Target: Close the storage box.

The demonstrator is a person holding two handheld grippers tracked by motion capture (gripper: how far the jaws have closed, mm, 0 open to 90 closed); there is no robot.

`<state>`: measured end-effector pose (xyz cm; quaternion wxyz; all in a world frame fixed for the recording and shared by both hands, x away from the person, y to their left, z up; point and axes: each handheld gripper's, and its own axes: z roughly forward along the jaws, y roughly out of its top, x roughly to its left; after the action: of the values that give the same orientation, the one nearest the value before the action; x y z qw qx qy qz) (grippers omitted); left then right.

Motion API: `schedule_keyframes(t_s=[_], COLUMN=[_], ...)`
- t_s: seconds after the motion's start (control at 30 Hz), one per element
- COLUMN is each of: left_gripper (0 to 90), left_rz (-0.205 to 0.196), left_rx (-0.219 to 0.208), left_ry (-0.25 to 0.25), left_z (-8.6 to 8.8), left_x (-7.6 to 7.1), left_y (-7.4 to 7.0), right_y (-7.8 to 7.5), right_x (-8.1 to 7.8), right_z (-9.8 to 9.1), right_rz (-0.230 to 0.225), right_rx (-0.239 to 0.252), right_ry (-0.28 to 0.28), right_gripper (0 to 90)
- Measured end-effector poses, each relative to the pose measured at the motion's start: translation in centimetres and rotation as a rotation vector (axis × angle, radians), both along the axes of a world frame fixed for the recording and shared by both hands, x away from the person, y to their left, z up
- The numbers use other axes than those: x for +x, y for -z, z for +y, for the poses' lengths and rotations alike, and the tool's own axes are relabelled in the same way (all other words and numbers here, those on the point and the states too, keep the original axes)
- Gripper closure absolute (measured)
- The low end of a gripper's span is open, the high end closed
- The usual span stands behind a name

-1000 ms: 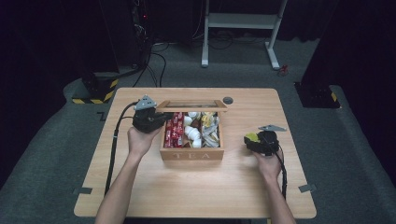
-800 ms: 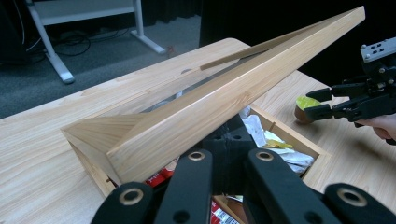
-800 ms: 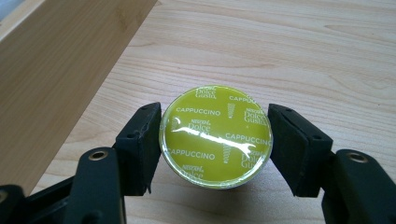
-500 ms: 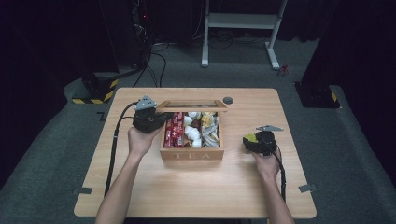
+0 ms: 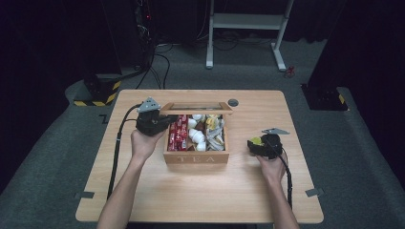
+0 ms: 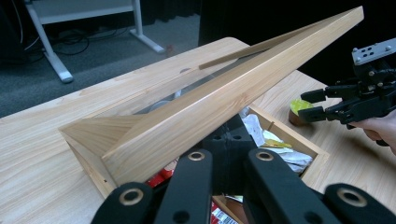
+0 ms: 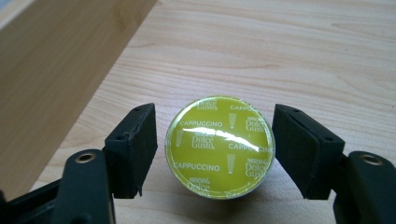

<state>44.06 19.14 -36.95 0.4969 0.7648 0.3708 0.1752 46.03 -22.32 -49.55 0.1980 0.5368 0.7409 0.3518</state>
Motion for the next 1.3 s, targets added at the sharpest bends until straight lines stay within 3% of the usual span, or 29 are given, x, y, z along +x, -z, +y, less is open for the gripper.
schedule_keyframes(t_s=[0.17,0.33,0.6,0.8,1.3], left_gripper=[90.0,90.0,90.0,90.0,90.0], left_rz=[-0.002,-0.001,-0.003,-0.001,0.009], left_rx=[0.004,0.004,0.007,0.003,0.009], left_ry=[0.002,0.005,0.011,0.012,0.022], left_z=[0.0,-0.1,-0.3,-0.4,-0.6], left_x=[0.0,0.0,-0.1,-0.2,-0.4], left_y=[0.0,0.0,0.1,0.1,0.1], right_y=[-0.4,-0.6,-0.9,-0.7,0.6], right_x=[-0.6,-1.6,-3.1,-4.2,-5.8], right_z=[-0.4,-2.0,-3.7,-4.5,-6.1], right_rz=[-0.029,-0.050,-0.094,-0.111,-0.091], right_rx=[0.028,0.075,0.111,0.104,0.075], right_ry=[-0.003,0.008,0.019,0.026,0.075], right_gripper=[31.1,33.0,37.8,41.0,44.0])
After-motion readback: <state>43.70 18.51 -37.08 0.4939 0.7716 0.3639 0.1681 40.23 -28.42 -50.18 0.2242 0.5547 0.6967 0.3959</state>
